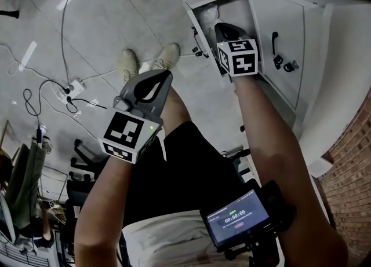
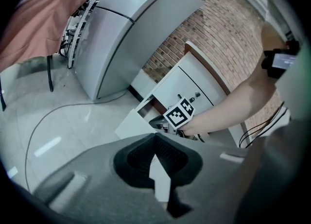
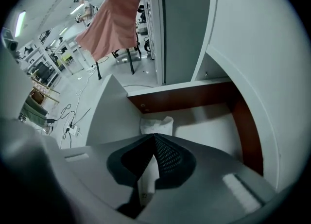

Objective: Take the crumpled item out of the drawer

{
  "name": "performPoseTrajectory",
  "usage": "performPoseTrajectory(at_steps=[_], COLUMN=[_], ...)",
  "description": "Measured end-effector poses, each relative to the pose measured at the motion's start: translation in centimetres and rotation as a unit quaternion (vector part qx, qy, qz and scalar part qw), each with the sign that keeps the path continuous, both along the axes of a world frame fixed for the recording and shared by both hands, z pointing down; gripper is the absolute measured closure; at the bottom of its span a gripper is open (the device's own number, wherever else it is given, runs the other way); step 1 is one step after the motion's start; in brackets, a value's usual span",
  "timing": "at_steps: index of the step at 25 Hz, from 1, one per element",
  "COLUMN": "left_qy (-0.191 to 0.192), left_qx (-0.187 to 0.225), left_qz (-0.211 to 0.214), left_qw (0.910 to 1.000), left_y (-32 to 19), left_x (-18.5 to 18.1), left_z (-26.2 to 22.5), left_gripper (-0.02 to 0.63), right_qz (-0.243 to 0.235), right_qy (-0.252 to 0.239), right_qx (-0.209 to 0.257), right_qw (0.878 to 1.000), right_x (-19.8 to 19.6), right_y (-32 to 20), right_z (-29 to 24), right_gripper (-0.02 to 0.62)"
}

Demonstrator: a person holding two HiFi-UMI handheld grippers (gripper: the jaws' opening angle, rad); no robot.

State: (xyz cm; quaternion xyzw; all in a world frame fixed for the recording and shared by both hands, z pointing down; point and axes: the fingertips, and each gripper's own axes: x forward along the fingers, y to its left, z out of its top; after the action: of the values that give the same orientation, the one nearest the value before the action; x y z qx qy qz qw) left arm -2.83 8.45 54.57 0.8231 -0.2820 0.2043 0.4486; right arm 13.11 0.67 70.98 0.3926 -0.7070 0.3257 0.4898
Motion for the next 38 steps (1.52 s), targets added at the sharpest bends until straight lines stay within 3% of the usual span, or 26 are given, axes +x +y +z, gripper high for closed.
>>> performPoseTrajectory(at_steps=[7, 16, 23, 30, 38], left_qy=[-0.005, -0.018, -0.025, -0.031, -0.028], left_qx=[0.010, 0.003, 0.004, 0.009, 0.018], left_qz=[0.010, -0.003, 0.002, 0.006, 0.020], left_qw=[0.9999, 0.9998, 0.9997, 0.9995, 0.9992], left_y=[-1.2, -0.8, -0.7, -1.1, -0.9], left_x=[-0.1, -1.2, -1.5, -1.7, -2.1], left_z=[0.1, 1.3, 1.3, 0.8, -0.1], left_gripper=[0.604, 0.604, 0.604, 0.604, 0.603], right_qz=[-0.010, 0.005, 0.022, 0.031, 0.013], right_qy=[0.012, 0.020, 0.019, 0.037, 0.055], right_qx=[-0.017, -0.066, -0.093, -0.092, -0.040], right_qw=[1.000, 0.998, 0.995, 0.995, 0.998], right_x=[0.6, 1.0, 1.0, 1.7, 1.7], right_y=[-1.1, -0.6, -0.9, -0.5, -1.5], right_z=[2.4, 5.7, 6.7, 6.1, 3.6], right_gripper=[0.586, 0.457, 0.495, 0.572, 0.586])
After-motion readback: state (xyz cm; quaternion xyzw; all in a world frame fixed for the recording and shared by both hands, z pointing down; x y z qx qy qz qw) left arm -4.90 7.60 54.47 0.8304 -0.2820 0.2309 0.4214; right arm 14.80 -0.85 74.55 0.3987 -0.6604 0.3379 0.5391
